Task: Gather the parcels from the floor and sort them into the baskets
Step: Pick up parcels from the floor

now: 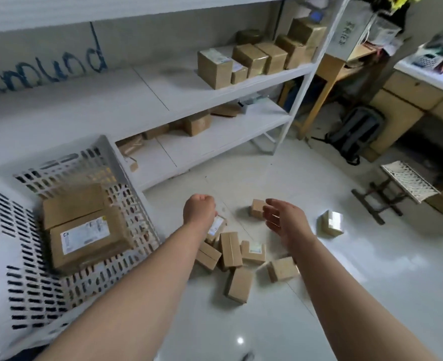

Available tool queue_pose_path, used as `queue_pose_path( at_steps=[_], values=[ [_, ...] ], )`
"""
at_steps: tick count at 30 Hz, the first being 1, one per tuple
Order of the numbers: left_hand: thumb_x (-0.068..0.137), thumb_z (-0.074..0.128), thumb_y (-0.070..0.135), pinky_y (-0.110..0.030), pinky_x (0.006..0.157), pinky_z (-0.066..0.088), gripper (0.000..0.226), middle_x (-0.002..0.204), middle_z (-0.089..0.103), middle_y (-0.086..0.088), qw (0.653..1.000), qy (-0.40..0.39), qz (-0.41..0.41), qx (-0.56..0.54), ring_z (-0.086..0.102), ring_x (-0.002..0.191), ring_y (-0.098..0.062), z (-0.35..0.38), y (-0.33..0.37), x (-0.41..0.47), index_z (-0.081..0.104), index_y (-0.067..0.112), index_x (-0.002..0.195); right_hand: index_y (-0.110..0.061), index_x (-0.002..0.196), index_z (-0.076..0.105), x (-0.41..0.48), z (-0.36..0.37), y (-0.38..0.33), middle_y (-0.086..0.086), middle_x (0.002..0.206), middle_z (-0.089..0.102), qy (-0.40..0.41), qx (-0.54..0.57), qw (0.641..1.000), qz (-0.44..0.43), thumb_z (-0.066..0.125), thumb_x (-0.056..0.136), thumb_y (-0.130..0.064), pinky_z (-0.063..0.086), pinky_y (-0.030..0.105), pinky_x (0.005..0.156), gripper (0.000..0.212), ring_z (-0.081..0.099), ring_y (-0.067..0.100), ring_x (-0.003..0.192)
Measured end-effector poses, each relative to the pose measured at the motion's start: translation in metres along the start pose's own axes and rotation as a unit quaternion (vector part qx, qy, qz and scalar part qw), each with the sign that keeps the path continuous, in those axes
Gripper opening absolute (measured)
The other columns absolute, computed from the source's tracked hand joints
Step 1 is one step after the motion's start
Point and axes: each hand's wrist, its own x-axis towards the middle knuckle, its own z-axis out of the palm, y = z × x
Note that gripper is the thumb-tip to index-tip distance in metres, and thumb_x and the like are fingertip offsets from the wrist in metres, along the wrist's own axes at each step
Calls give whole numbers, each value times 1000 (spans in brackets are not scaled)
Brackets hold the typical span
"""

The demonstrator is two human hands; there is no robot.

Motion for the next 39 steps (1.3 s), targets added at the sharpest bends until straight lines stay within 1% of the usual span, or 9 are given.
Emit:
queue_pose_path(
  at_steps=[3,6,9,16,24,30,33,36,39],
  values=[
    [94,44,14,-33,75,50,18,80,61,-9,999,-11,-32,15,58,73,-24,56,-21,-6,58,9,85,-11,104,68,21,-59,7,5,89,69,12,-12,999,28,56,94,-20,46,29,66,18,63,19,78],
    [91,47,17,-34,81,52,20,95,67,-19,997,-6,-66,38,63,86,-33,96,-47,1,61,8,79,-8,104,69,45,-99,17,9,88,67,19,-10,999,37,56,92,-18,50,36,73,20,62,22,79],
    [84,45,28,-39,76,54,40,109,67,-21,993,-13,-107,54,65,99,-38,124,-77,13,65,3,108,-7,107,67,69,-123,31,10,91,66,17,-30,998,59,54,95,-18,50,37,81,21,61,23,83],
    [89,45,20,-25,58,41,32,87,60,-8,981,-40,-184,44,55,75,-25,179,-127,71,61,7,113,-10,115,66,143,-153,81,8,101,69,48,-32,990,127,52,97,-20,51,32,78,25,64,21,90],
    [88,44,30,-43,91,53,28,98,65,-8,964,-69,-238,99,63,94,-25,248,-223,143,62,14,102,-8,113,66,246,-191,169,8,101,68,72,-21,979,189,54,96,-22,48,40,97,25,63,22,94],
    [87,46,26,-45,97,50,25,102,65,-15,962,-67,-249,90,62,100,-31,301,-331,214,65,14,97,-12,102,63,336,-199,271,13,117,64,58,-40,976,208,48,100,-21,44,45,106,18,59,29,115],
    [77,44,30,-47,99,48,50,114,60,-23,954,-63,-271,107,58,109,-39,327,-404,261,59,7,119,-3,113,63,388,-195,346,19,116,64,37,-46,975,216,50,99,-21,44,45,105,27,60,31,112],
    [94,42,23,-41,104,39,49,132,50,-19,935,-61,-318,143,47,122,-35,338,-445,275,39,3,139,0,122,61,426,-185,418,13,102,63,0,-63,971,231,54,96,-24,49,40,93,36,58,27,95],
    [103,37,20,-42,100,36,39,118,45,-13,926,-35,-333,175,46,112,-31,339,-496,294,38,4,138,-1,124,58,453,-169,473,23,128,59,-33,-85,964,249,50,98,-23,38,49,109,35,53,40,124]
  ],
)
